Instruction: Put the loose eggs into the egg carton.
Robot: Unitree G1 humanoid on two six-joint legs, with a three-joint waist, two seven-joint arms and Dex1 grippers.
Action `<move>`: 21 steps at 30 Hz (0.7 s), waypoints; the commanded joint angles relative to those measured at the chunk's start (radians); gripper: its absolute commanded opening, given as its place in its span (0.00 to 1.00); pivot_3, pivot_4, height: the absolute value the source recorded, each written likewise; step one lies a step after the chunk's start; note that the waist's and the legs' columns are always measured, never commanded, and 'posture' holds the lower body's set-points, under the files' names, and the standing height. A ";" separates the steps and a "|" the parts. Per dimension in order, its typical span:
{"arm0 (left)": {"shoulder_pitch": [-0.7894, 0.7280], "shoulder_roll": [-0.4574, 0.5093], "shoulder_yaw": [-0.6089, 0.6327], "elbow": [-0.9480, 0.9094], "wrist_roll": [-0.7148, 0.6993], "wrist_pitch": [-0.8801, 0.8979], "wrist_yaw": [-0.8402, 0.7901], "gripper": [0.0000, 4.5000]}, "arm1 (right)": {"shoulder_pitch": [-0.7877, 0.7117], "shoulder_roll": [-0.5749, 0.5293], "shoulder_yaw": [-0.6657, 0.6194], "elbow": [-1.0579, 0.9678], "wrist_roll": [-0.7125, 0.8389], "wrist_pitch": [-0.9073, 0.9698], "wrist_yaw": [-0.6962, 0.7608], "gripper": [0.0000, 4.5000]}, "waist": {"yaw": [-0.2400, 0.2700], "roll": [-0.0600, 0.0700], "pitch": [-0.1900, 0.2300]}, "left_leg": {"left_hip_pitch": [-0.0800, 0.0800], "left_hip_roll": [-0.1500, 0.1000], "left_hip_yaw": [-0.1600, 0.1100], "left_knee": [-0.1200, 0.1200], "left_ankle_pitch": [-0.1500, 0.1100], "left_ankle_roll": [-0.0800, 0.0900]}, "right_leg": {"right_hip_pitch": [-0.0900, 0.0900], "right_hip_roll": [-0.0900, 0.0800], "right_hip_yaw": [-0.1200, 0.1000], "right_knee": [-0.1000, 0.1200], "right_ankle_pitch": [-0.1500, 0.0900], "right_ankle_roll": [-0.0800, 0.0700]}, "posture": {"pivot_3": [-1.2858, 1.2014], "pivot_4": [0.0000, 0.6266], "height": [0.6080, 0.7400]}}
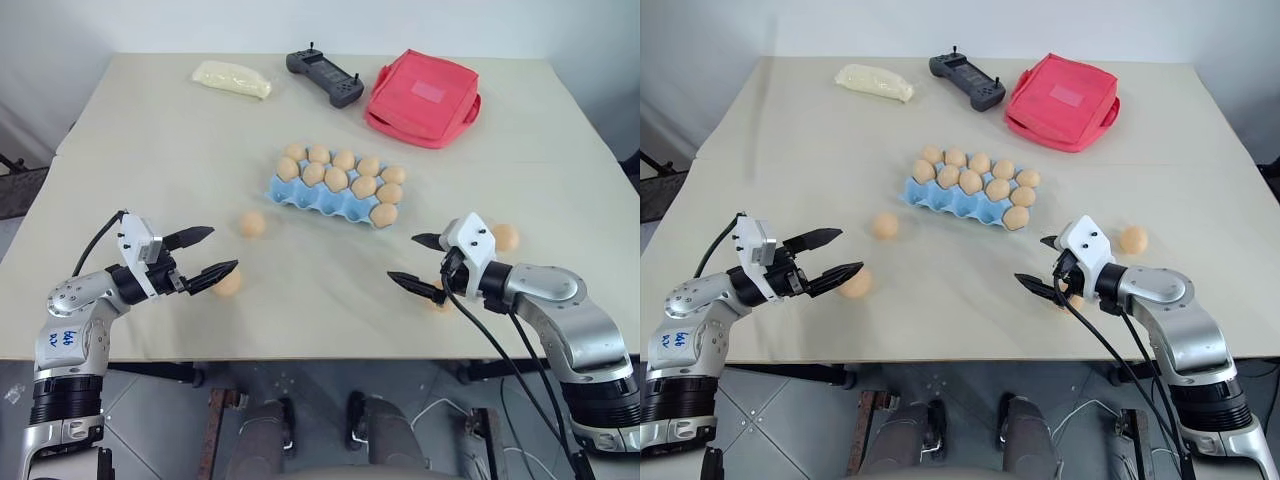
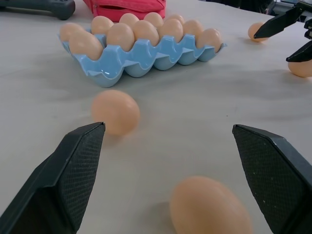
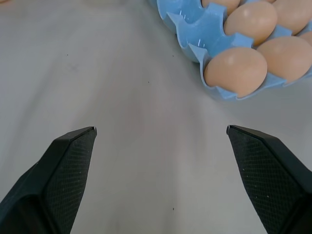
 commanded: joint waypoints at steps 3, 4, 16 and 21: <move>-0.044 -0.001 0.012 0.000 0.003 -0.039 0.024 0.99 | -0.007 -0.004 -0.025 -0.018 0.007 -0.021 -0.007 1.00 | 0.003 0.000 0.000 | 0.000 0.000 0.000 0.000 0.000 0.000 | 0.000 0.000 0.000 0.000 0.000 0.000 | 0.52 0.24 1.00; -0.052 0.000 0.007 0.001 0.013 -0.038 0.038 0.99 | -0.008 -0.003 -0.027 -0.018 0.008 -0.020 -0.009 1.00 | 0.005 0.000 0.000 | 0.000 0.000 0.000 0.000 0.000 0.000 | 0.000 0.000 0.000 0.000 0.000 0.000 | 0.52 0.24 1.00; -0.145 -0.002 -0.051 0.048 -0.001 -0.014 -0.018 0.99 | 0.046 -0.034 -0.137 -0.090 0.059 0.033 -0.052 1.00 | 0.004 0.000 0.000 | 0.000 0.000 0.001 0.001 0.000 0.001 | 0.000 0.001 -0.001 0.001 0.000 0.000 | 0.52 0.24 1.00; -0.160 0.000 -0.067 0.066 -0.011 0.007 -0.058 0.99 | 0.224 -0.120 -0.301 -0.194 0.124 0.102 -0.010 1.00 | 0.018 0.000 0.000 | 0.000 0.000 0.002 0.001 0.001 0.005 | 0.000 0.003 -0.002 0.000 0.000 0.000 | 0.52 0.24 1.00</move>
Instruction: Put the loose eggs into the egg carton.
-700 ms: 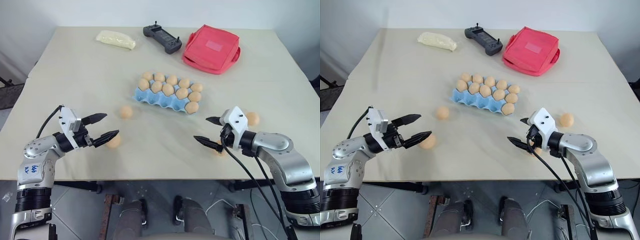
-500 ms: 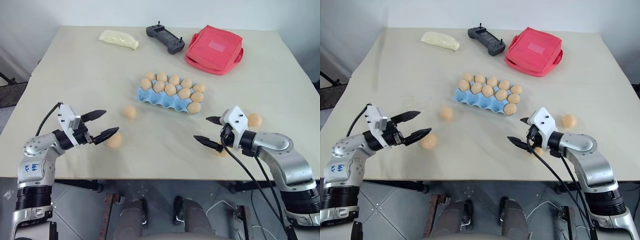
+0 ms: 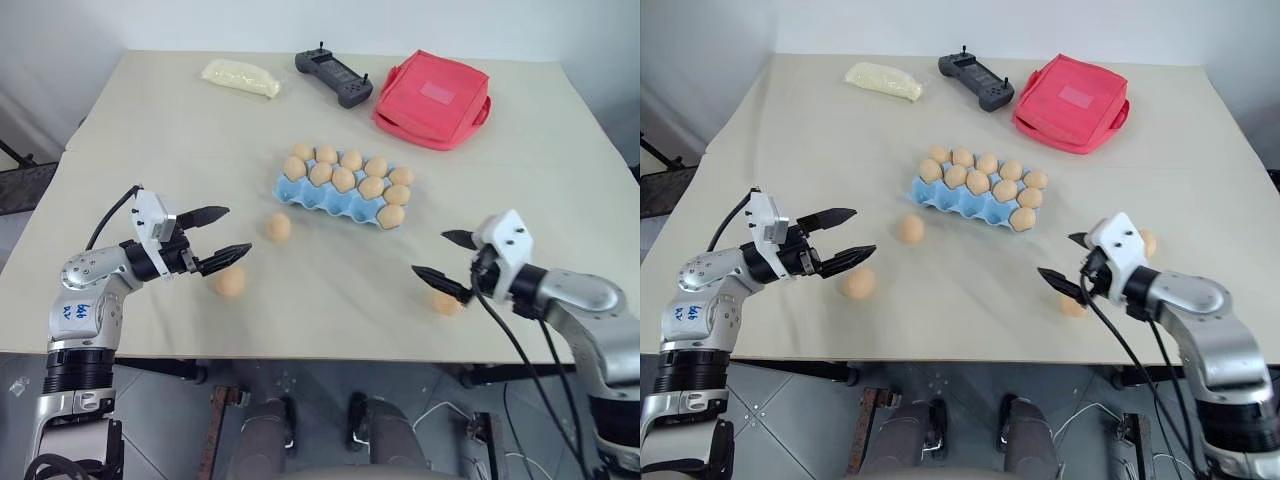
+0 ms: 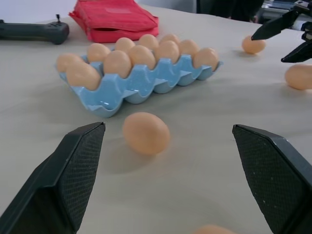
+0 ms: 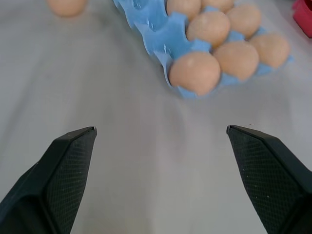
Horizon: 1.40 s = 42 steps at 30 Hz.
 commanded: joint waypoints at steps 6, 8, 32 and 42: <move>-0.007 0.019 -0.006 -0.006 -0.029 0.045 -0.072 0.99 | 0.309 -0.113 -0.293 -0.187 0.105 0.097 0.091 1.00 | 0.011 0.000 0.000 | 0.001 0.001 0.001 0.001 -0.003 -0.002 | 0.001 0.000 0.001 -0.002 0.000 0.000 | 0.52 0.24 1.00; -0.005 0.029 -0.006 -0.003 -0.031 0.057 -0.091 0.99 | 0.366 -0.124 -0.346 -0.212 0.122 0.121 0.107 1.00 | 0.011 0.000 0.000 | 0.002 0.002 0.002 0.001 -0.004 -0.003 | 0.001 0.000 0.001 -0.002 0.000 0.000 | 0.52 0.24 1.00; 0.170 0.054 0.071 -0.212 -0.083 0.136 -0.061 1.00 | 0.087 -0.113 0.073 0.002 0.011 0.065 0.037 0.96 | 0.011 0.000 0.000 | 0.002 0.003 0.004 0.001 -0.005 0.000 | 0.001 0.000 0.003 -0.005 0.001 -0.001 | 0.52 0.24 1.00; 0.218 0.065 0.104 -0.243 -0.094 0.142 -0.045 1.00 | 0.017 -0.103 0.051 -0.007 0.030 0.038 0.044 0.48 | 0.011 0.000 0.000 | 0.002 0.003 0.004 0.002 -0.006 -0.002 | 0.001 -0.001 0.003 -0.005 0.001 -0.001 | 0.52 0.24 1.00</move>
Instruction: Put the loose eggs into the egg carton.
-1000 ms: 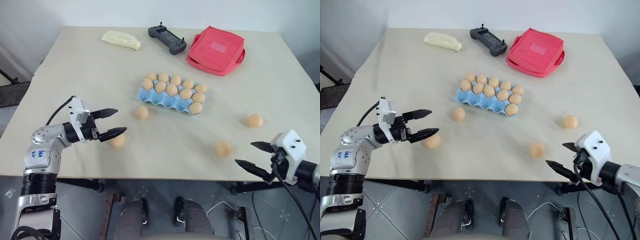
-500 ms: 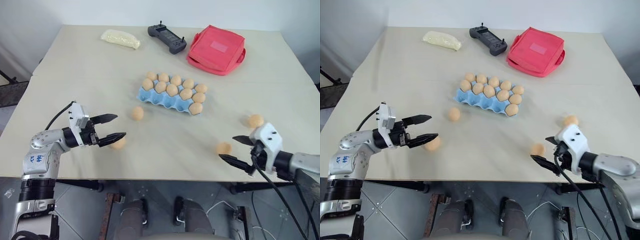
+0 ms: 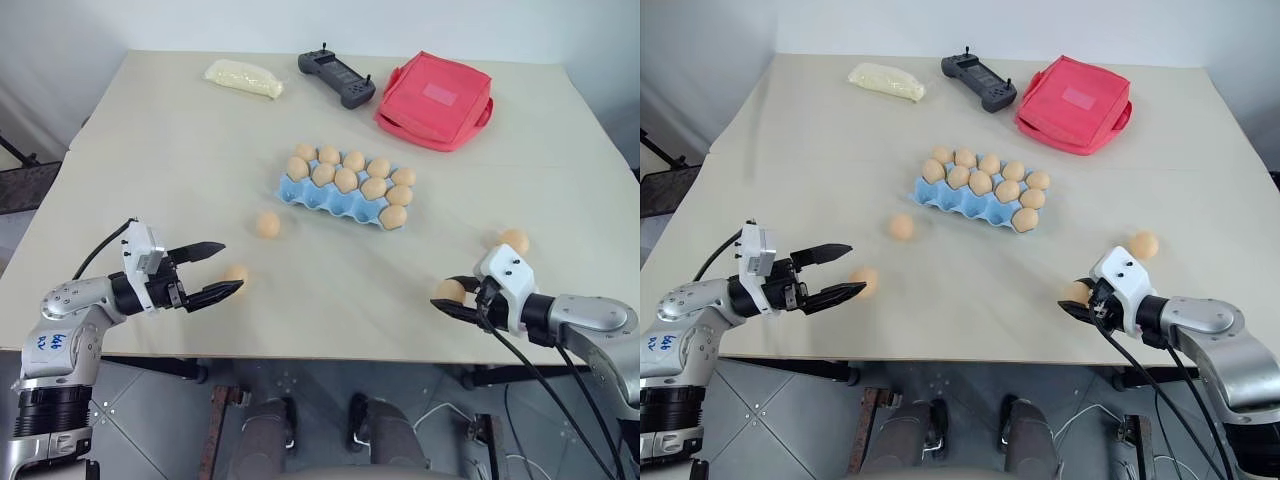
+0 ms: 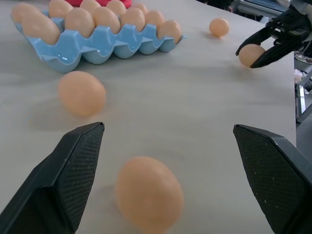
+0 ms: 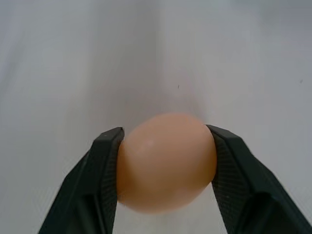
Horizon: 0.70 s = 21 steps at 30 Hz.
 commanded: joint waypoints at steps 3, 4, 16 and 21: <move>-0.004 0.000 0.027 -0.036 -0.017 -0.030 0.020 1.00 | -0.159 0.046 -0.011 -0.005 0.024 -0.012 -0.031 0.48 | -0.006 0.000 0.000 | 0.000 0.000 0.001 0.001 0.000 0.000 | 0.000 0.000 0.000 0.001 0.000 0.000 | 0.52 0.24 1.00; -0.009 -0.005 0.026 -0.033 -0.015 -0.037 0.026 1.00 | -0.207 0.069 0.006 0.013 0.016 -0.010 -0.049 0.48 | -0.010 0.000 0.000 | 0.001 0.000 0.002 0.001 0.000 0.000 | 0.000 0.000 0.000 0.001 0.000 0.000 | 0.52 0.24 1.00; -0.031 -0.052 0.028 -0.038 -0.016 -0.092 0.102 1.00 | -0.634 0.409 0.210 0.461 -0.158 -0.167 -0.184 0.48 | -0.031 0.000 0.000 | 0.001 0.000 0.006 0.001 0.006 0.000 | -0.003 0.000 0.001 0.010 0.000 0.000 | 0.52 0.24 1.00; -0.002 -0.058 0.029 -0.066 -0.019 -0.102 0.115 1.00 | -0.732 0.488 0.214 0.646 -0.216 -0.269 -0.213 0.48 | -0.043 0.001 0.000 | 0.002 0.000 0.010 0.001 0.006 0.001 | -0.005 0.003 0.003 0.013 0.000 0.000 | 0.52 0.24 1.00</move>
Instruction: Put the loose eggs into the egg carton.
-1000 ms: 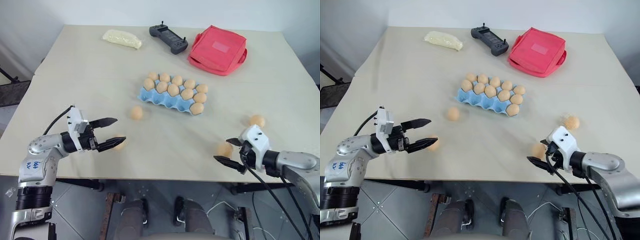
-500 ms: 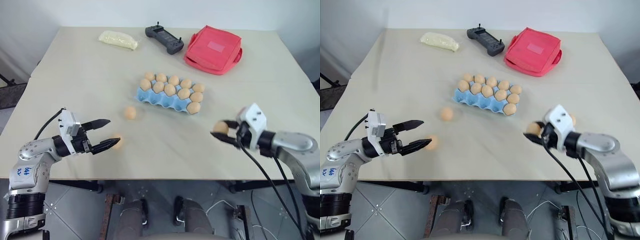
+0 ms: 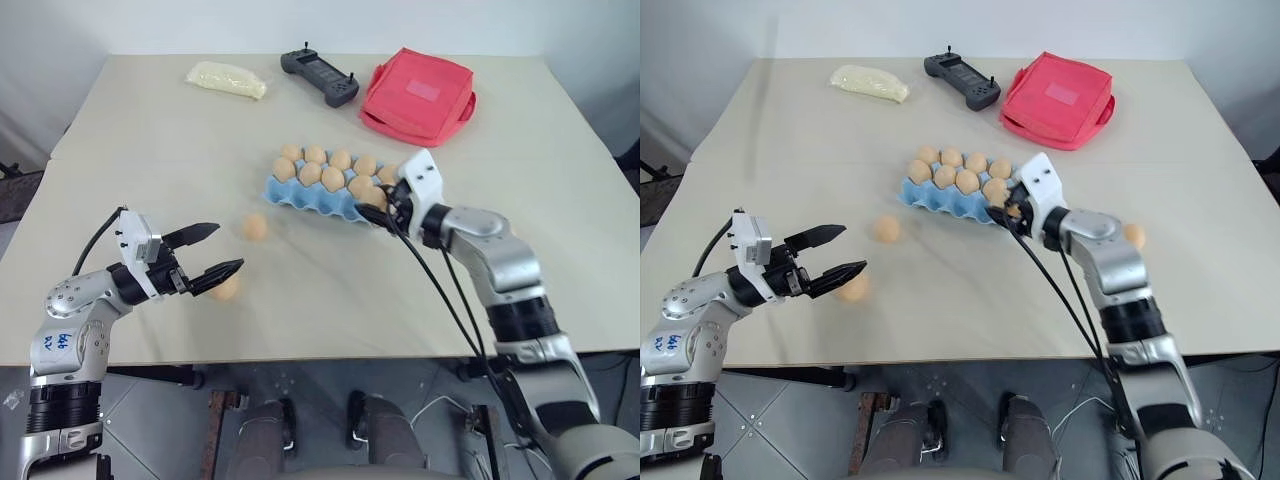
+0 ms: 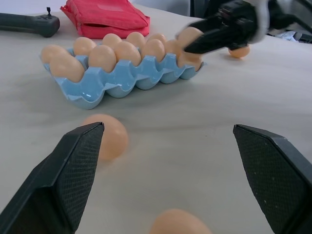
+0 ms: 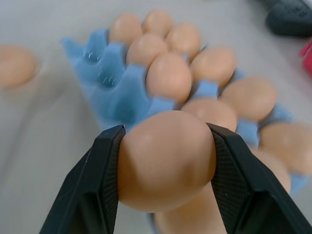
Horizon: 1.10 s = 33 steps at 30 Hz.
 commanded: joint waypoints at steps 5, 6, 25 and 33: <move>0.027 -0.003 0.028 -0.064 -0.021 -0.022 0.022 1.00 | -0.070 0.054 -0.011 0.130 -0.041 -0.113 -0.004 0.48 | -0.010 0.000 0.000 | 0.000 0.000 0.001 0.000 0.000 0.000 | -0.001 0.000 0.001 0.001 0.000 0.000 | 0.52 0.24 1.00; 0.028 -0.002 0.028 -0.065 -0.021 -0.022 0.025 1.00 | -0.073 0.062 -0.009 0.138 -0.042 -0.120 0.003 0.48 | -0.011 0.000 0.000 | 0.000 0.000 0.001 0.000 0.000 0.000 | -0.001 0.000 0.001 0.001 0.000 0.000 | 0.52 0.24 1.00; -0.010 -0.009 -0.003 -0.053 -0.012 -0.023 0.043 1.00 | -0.086 0.116 -0.029 0.140 -0.055 -0.177 -0.008 0.99 | -0.015 0.000 0.000 | 0.001 0.001 0.009 0.000 0.000 -0.002 | -0.009 -0.002 0.014 0.010 0.000 0.000 | 0.52 0.24 1.00; -0.008 -0.005 -0.011 -0.051 -0.014 -0.017 0.020 1.00 | 0.119 -0.106 -0.084 -0.228 0.035 -0.010 0.136 0.99 | -0.008 0.000 0.000 | 0.000 0.001 0.009 -0.001 -0.001 -0.002 | -0.010 -0.003 0.019 0.007 0.000 0.000 | 0.52 0.24 1.00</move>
